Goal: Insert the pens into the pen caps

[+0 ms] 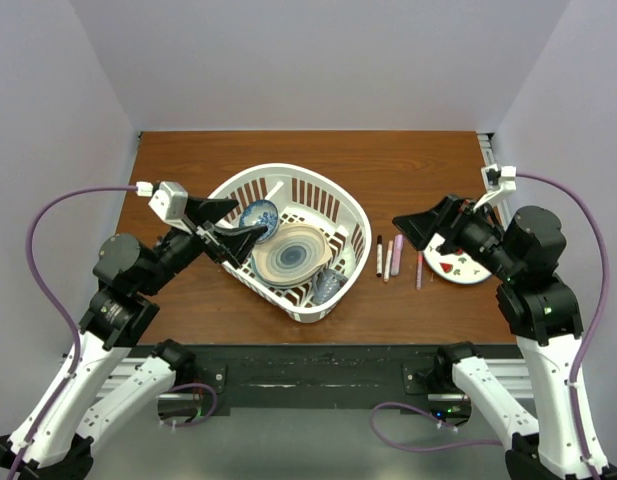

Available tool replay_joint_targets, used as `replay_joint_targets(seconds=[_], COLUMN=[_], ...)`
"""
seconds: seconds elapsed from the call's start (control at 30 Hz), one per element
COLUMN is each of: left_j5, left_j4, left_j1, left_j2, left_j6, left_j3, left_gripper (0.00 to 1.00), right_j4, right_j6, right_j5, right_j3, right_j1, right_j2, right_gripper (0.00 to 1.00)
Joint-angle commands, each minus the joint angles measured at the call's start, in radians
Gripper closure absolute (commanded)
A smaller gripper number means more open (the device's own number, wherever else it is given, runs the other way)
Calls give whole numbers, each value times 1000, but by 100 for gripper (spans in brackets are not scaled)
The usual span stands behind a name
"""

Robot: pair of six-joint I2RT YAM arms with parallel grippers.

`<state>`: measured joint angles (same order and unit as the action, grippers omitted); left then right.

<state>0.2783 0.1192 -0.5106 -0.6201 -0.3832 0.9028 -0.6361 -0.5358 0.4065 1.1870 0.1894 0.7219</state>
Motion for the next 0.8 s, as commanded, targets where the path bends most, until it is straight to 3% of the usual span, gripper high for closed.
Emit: replay_joint_targets(seconds=[0.0, 0.17, 0.77], left_j5=[47, 44, 36], left_j4=[0, -18, -35], left_j1=[6, 6, 6], left_j2=[19, 28, 34], left_j6=[-43, -52, -52], left_j3=[35, 22, 27], left_gripper=[0, 0, 0], right_j4=[-1, 78, 62], right_j6=[-32, -49, -49], right_j5=[6, 35, 38], right_j3=[-3, -59, -21], right_j1=[-2, -2, -2], right_j2=[-12, -44, -42], right_gripper=[1, 1, 1])
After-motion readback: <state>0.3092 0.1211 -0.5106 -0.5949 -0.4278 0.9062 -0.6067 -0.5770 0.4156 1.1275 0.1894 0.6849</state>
